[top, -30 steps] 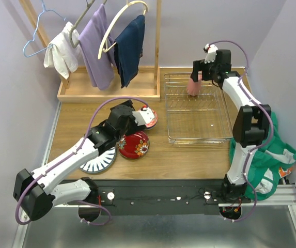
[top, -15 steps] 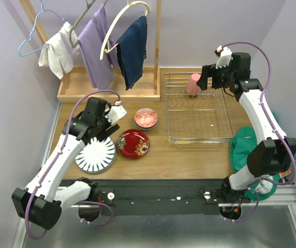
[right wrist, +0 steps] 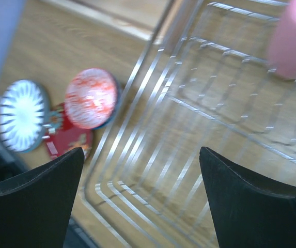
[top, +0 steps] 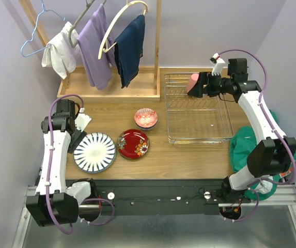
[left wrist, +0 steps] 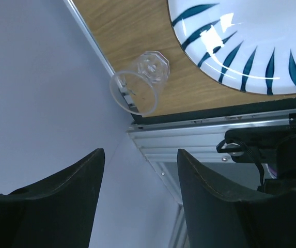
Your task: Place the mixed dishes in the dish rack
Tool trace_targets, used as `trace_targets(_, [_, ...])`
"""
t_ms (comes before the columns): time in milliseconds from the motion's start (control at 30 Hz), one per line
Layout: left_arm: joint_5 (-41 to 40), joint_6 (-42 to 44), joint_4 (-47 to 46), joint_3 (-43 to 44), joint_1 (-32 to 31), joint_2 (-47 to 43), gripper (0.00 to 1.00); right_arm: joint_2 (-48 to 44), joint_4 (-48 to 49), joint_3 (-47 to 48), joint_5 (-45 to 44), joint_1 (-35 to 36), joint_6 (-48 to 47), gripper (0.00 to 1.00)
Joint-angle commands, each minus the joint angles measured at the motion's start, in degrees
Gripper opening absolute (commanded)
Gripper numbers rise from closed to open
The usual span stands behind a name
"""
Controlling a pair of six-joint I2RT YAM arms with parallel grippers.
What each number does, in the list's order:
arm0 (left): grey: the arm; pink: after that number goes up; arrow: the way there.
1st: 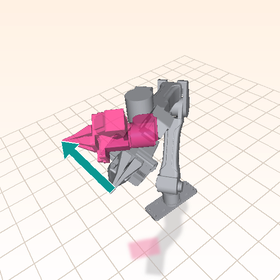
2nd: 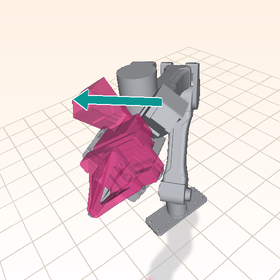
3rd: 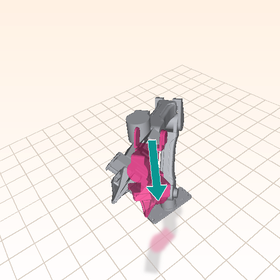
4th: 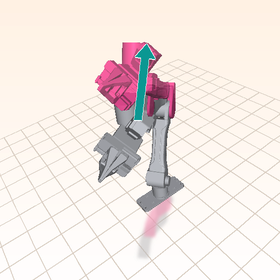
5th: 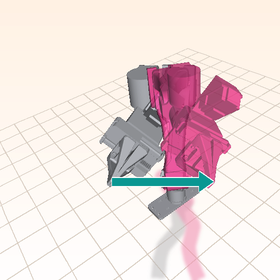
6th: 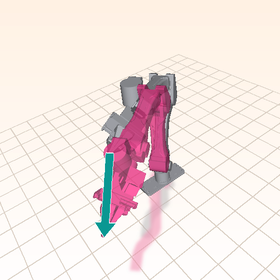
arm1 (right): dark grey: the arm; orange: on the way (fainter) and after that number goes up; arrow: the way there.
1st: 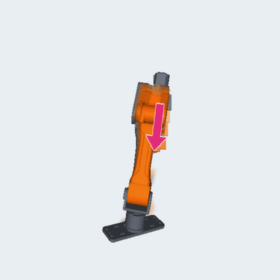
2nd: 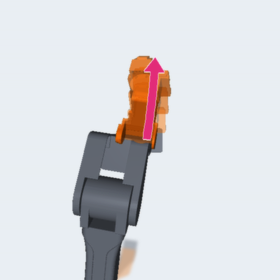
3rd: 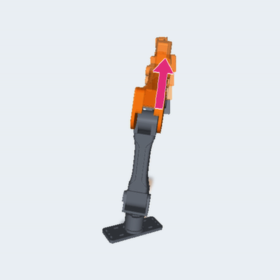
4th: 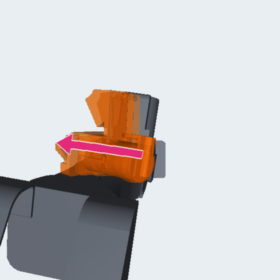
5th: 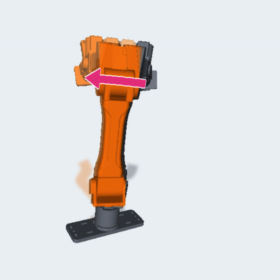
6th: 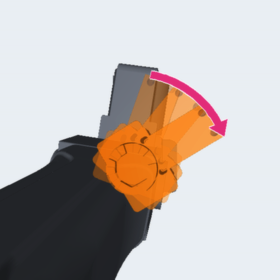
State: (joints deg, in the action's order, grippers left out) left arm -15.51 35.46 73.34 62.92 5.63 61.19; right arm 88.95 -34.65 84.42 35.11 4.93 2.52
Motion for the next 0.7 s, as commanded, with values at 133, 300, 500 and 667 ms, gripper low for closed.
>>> trace_targets(133, [7.24,-1.36,-0.56,-3.66,5.09,3.67,0.63,5.18,-7.61,5.66,10.77,0.26,8.03,0.79])
trace_targets(300, [8.12,-0.31,-6.36,-6.14,8.87,6.92,0.59,5.8,-11.31,7.6,8.93,0.17,7.23,0.79])
trace_targets(500, [10.32,0.92,-10.06,-7.63,13.0,10.18,0.56,4.4,-10.61,6.55,6.9,0.26,7.32,0.79])
trace_targets(667, [10.58,2.42,-12.42,-10.26,15.02,12.73,0.54,2.03,-9.12,3.74,6.02,0.17,7.32,0.79])
